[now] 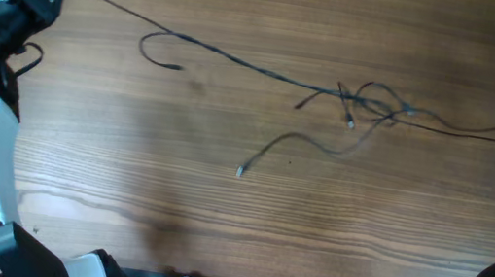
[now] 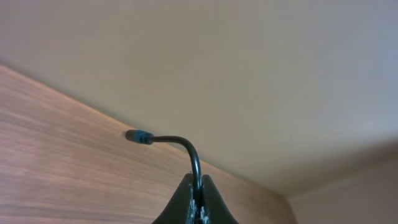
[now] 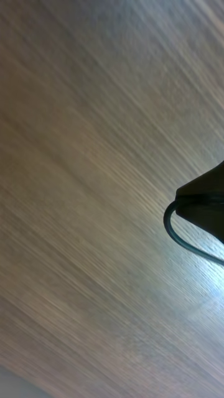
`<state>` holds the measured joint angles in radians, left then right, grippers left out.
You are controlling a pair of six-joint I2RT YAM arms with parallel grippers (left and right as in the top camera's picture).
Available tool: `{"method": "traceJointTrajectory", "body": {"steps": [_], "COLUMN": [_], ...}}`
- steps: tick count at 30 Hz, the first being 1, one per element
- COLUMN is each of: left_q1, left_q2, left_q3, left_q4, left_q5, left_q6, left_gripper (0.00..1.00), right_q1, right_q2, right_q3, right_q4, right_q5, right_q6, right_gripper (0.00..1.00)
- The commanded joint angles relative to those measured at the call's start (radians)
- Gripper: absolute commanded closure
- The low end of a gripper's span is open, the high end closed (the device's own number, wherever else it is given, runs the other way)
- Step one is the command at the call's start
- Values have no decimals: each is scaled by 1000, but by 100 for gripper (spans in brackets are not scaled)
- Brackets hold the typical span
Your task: Untangle cables
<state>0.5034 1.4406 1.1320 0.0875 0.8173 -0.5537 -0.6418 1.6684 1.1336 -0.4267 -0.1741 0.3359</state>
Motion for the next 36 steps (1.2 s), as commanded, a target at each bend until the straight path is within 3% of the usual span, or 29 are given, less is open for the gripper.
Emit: {"method": "traceJointTrajectory", "body": {"steps": [1, 11, 20, 24, 31, 36], "left_q1": [55, 28, -197, -346, -483, -533], "left_q2": [-16, -14, -13, 2, 9, 9], "left_q3": [15, 14, 14, 14, 14, 14], "left_q4": [-28, -78, -124, -149, -200, -303], "left_q5": [-41, -48, -49, -53, -82, -143], "left_q6": [24, 52, 54, 87, 145, 214], "left_gripper": [96, 96, 92, 85, 56, 55], "right_q1": [-26, 21, 372, 463, 481, 482], "right_q2": [12, 13, 37, 37, 5, -153], "right_q3": [3, 3, 3, 3, 28, 131], "right_q4": [7, 19, 29, 23, 4, -188], "right_q5": [29, -168, -156, -156, -322, -248], "right_q6": [6, 7, -16, -10, -10, -20], "right_gripper": [95, 96, 95, 95, 95, 95]}}
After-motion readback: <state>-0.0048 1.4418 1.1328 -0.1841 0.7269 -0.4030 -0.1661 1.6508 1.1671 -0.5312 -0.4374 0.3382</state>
